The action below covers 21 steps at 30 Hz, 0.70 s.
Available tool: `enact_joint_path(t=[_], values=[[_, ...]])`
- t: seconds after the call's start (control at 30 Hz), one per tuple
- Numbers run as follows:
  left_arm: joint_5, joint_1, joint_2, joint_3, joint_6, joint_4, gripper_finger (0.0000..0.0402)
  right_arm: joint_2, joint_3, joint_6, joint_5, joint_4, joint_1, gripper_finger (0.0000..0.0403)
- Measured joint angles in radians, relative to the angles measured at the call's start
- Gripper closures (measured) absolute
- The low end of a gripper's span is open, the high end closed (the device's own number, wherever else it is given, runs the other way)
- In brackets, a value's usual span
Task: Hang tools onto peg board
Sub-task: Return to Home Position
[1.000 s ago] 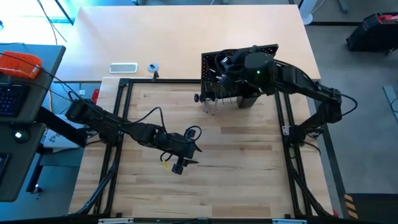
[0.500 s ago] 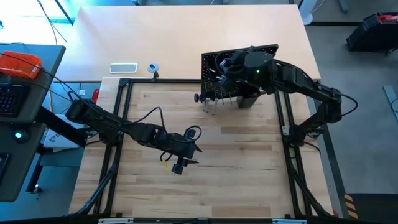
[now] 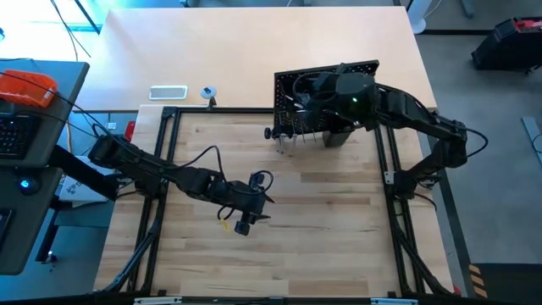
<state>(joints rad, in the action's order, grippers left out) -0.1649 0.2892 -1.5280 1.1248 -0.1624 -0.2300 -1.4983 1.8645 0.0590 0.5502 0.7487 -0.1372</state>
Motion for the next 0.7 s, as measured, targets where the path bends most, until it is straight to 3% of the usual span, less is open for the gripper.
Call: enact_joint_path(t=[0.3,0.43,0.7], values=[[-0.137,0.008,0.121,0.000,-0.030,-0.097,0.0190,0.090,0.000,0.024,0.177,0.077,0.188,0.0181],[-0.200,0.014,0.200,-0.013,-0.025,-0.131,0.0190,0.136,0.000,-0.054,0.251,0.195,0.301,0.0181],[-0.274,0.019,0.466,-0.289,-0.005,0.055,0.0190,0.200,0.000,-0.377,0.466,0.529,0.559,0.0181]])
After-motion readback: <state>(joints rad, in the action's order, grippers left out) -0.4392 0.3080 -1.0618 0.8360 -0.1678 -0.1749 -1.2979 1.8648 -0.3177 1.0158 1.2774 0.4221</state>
